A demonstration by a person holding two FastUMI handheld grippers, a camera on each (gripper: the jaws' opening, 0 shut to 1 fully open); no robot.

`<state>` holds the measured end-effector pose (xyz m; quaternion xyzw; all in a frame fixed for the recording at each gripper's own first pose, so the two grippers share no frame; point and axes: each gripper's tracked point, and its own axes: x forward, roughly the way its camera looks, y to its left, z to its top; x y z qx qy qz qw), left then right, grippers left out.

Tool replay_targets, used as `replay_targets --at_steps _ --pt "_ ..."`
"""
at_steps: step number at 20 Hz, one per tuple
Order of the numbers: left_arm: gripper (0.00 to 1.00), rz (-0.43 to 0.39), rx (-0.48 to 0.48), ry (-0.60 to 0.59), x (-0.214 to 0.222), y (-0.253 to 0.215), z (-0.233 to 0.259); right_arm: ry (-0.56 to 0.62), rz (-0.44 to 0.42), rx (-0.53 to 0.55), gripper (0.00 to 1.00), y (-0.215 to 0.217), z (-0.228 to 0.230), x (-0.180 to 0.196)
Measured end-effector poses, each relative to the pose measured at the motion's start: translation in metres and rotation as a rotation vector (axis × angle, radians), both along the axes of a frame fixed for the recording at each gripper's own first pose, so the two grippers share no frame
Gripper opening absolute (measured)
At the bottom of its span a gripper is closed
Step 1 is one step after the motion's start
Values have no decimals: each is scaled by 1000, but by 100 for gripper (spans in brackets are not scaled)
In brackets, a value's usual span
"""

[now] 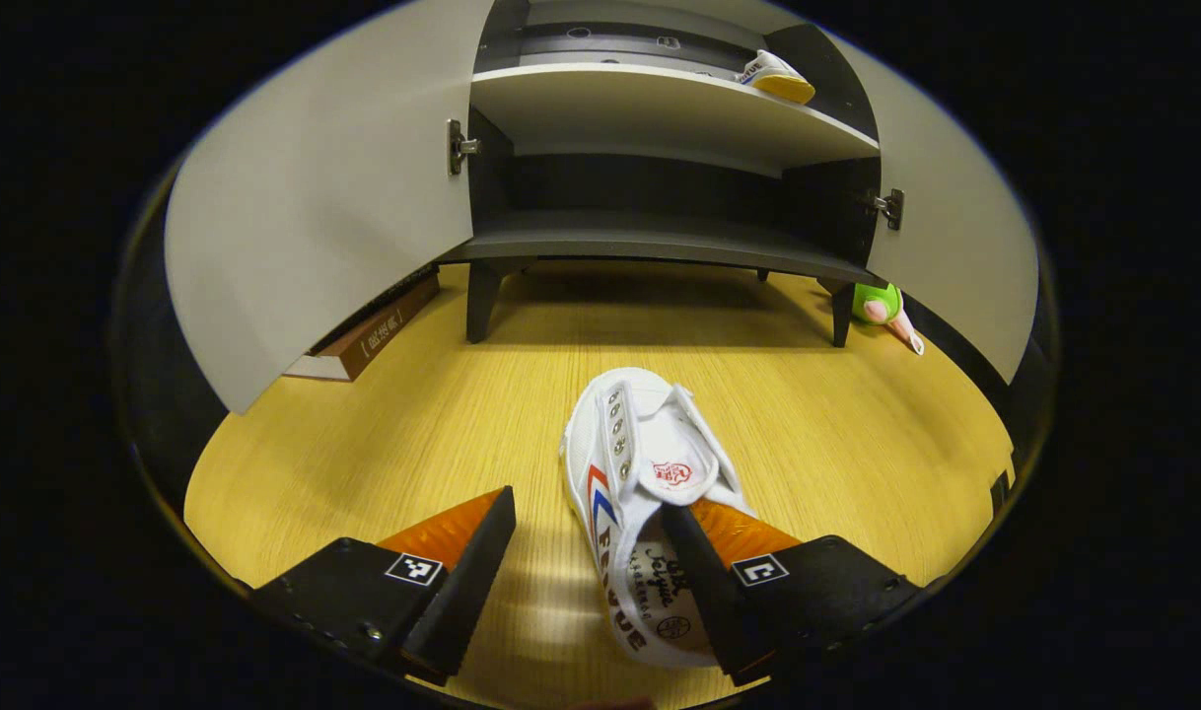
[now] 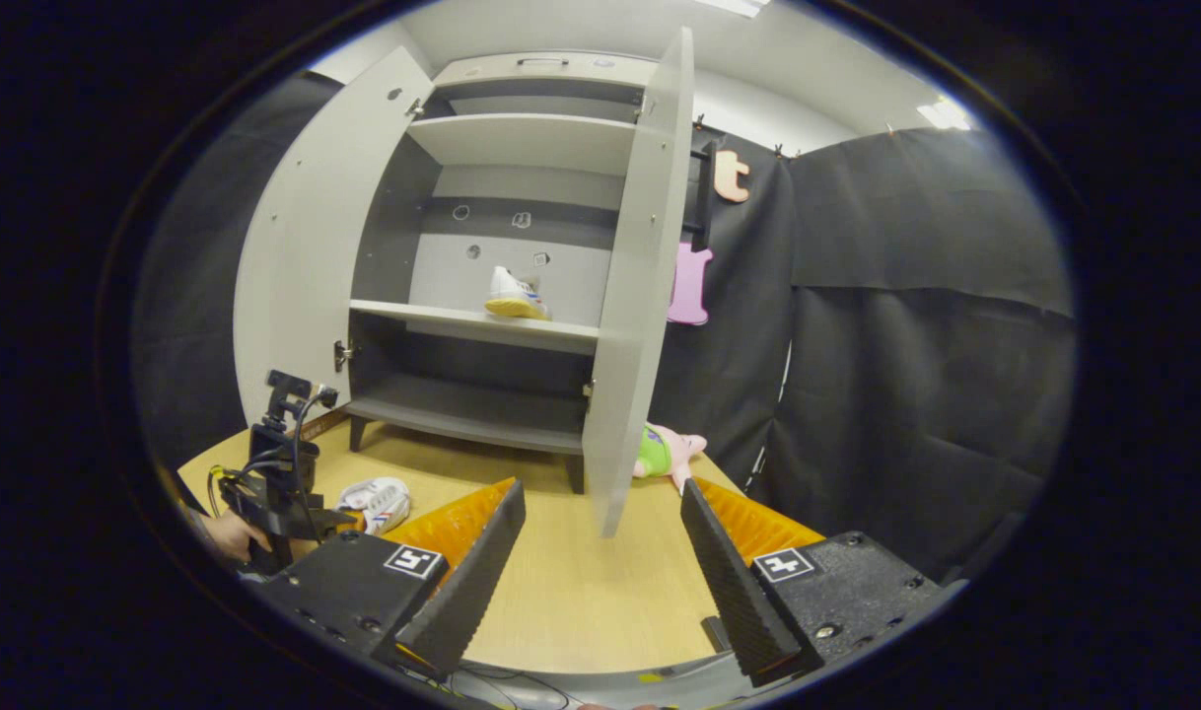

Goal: Grab one shoe with the right hand and put it into the shoe cabinet, grab the other shoe with the left hand and put it into the shoe cabinet; then close the right door with the right hand and the left door with the left hand.

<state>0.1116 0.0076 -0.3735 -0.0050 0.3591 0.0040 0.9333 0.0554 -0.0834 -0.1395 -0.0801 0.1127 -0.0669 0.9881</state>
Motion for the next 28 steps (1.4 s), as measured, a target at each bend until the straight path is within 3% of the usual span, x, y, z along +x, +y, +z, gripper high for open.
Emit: replay_targets --at_steps 1,3,6,7,8,9,10,12,17,23,28 --pt "87 -3 -11 3 3 -1 -2 3 0 -1 100 0 -1 1" --pt "82 -9 -26 10 7 -4 -6 10 -1 -4 100 2 -4 4" --pt "68 -28 -31 -9 12 -11 -9 23 0 -9 100 3 -8 9" --pt "62 -11 11 -16 14 -4 -10 27 1 -10 100 4 -10 11" --pt "42 7 33 -16 13 0 -11 29 3 -11 100 5 -10 11" --pt "33 35 56 -29 14 8 -11 30 4 -12 100 5 -10 11" --pt "15 58 51 -32 14 14 -13 32 6 -14 100 5 -11 11" --pt "0 72 15 -43 16 12 -11 38 9 -22 100 5 -13 11" --pt "0 60 31 -101 7 10 23 48 23 -29 100 9 -15 10" --pt "0 76 -40 -243 -9 2 137 30 85 -24 100 32 -12 14" --pt "0 64 -97 -335 22 -19 241 4 165 -22 100 61 -6 18"
